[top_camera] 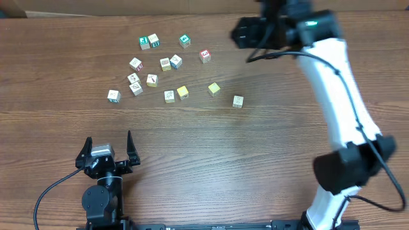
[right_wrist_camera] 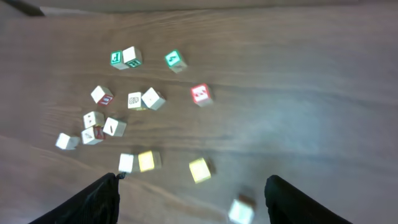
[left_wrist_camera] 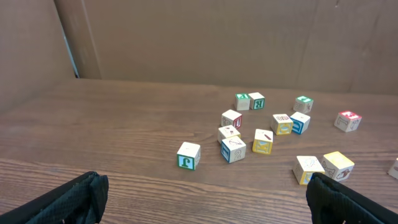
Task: Form a tower
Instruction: 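Raise the right arm and reach toward the red-numbered 3 block, then lower the right gripper over the red 3 block and close on it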
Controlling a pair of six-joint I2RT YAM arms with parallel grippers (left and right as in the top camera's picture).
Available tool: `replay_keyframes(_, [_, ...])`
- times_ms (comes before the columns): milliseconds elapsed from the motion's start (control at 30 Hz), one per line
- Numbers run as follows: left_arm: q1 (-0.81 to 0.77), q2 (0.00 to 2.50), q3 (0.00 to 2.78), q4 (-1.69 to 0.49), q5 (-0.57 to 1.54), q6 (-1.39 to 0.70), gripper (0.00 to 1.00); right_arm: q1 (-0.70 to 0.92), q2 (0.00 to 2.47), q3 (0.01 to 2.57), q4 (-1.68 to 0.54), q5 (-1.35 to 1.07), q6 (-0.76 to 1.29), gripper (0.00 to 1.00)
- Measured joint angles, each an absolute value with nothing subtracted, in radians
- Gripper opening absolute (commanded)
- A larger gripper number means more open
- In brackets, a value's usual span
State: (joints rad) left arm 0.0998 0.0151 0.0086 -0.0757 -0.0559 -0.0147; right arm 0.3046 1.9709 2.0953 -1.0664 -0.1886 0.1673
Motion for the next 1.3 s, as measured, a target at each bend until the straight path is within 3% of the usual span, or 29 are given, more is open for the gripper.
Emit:
replay_keyframes(400, [0.100,0.015,0.009,-0.076,-0.056,-0.015,0.99,0.537,2.189,2.095,-0.766,0.087,0.156,0.76])
replay_keyframes(667, [0.100,0.015,0.009,-0.076,-0.056,-0.015,0.99,0.523,2.334,2.095,-0.666,0.185,0.129,0.75])
replay_keyframes(1300, [0.100,0.015,0.009,-0.076,-0.056,-0.015,1.00,0.486,2.481,2.095,-0.542,0.157,0.022,0.58])
